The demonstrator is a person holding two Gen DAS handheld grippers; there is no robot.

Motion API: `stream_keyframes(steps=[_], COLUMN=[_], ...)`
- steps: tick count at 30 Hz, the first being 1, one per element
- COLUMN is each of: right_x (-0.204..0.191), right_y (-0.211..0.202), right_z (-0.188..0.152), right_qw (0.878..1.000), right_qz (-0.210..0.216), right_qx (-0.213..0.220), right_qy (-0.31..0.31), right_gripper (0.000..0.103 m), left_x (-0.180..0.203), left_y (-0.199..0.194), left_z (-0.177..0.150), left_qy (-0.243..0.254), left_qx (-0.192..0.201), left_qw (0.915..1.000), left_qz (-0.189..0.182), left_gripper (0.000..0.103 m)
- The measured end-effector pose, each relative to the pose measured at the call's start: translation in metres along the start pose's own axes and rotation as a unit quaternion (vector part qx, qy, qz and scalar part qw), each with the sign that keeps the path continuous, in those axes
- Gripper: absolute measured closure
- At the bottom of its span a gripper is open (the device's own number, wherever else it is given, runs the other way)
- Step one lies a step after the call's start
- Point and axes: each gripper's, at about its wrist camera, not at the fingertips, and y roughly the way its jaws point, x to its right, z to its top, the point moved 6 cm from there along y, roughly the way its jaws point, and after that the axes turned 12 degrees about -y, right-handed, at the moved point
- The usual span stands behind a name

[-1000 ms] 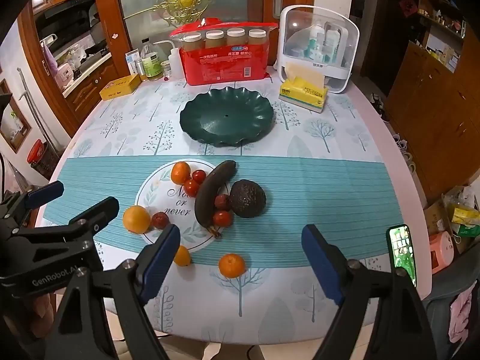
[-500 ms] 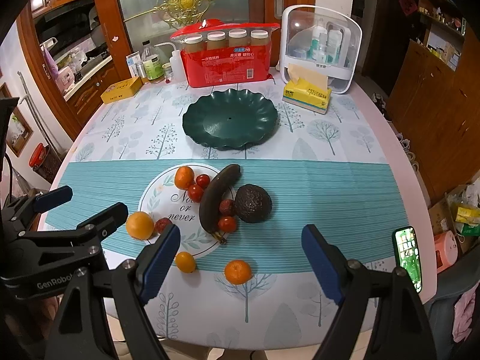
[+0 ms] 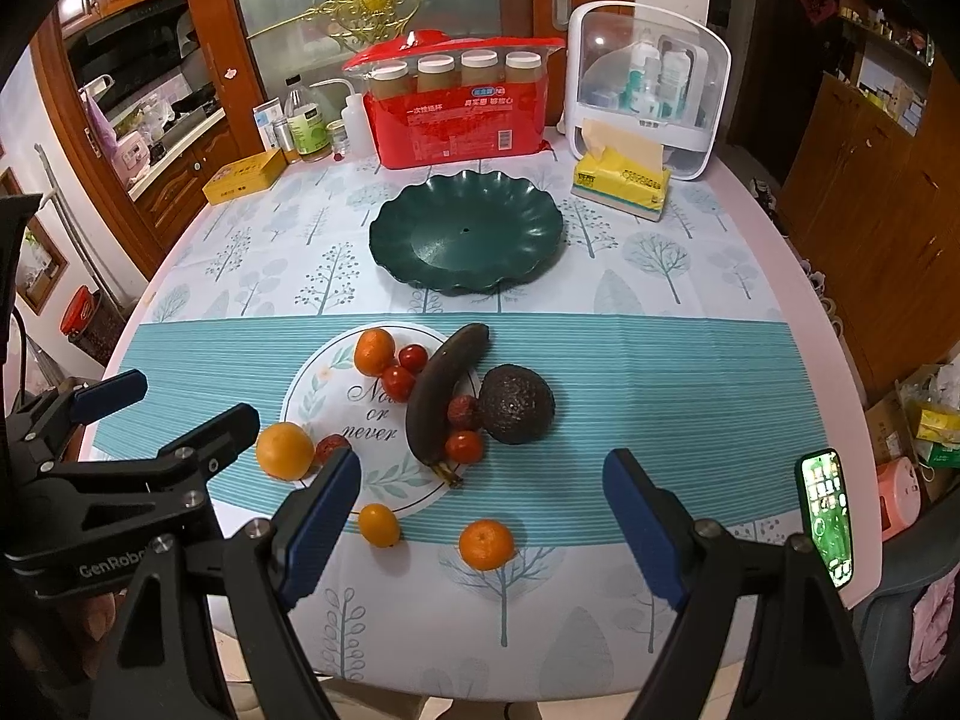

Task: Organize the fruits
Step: 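Move both tools toward the fruit on the white plate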

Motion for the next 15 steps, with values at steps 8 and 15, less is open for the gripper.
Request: stream_keyframes(steps=[8,15], right_x=[0.000,0.011], right_y=[0.000,-0.002], right_z=[0.001,0.010], right_qw=[1.000,1.000], right_qz=[0.000,-0.001], right_qx=[0.003,0.013], right_qy=[-0.001,-0.007], right_gripper=[0.019,0.019], left_x=[0.002,0.009], left_y=[-0.004,-0.012], left_z=[0.005,0.012], left_qy=[0.008,0.015], left_qx=[0.013,0.026], left_qw=[0.9999,0.9996], left_qz=[-0.007,-0.002], left_gripper=[0.004,0.004])
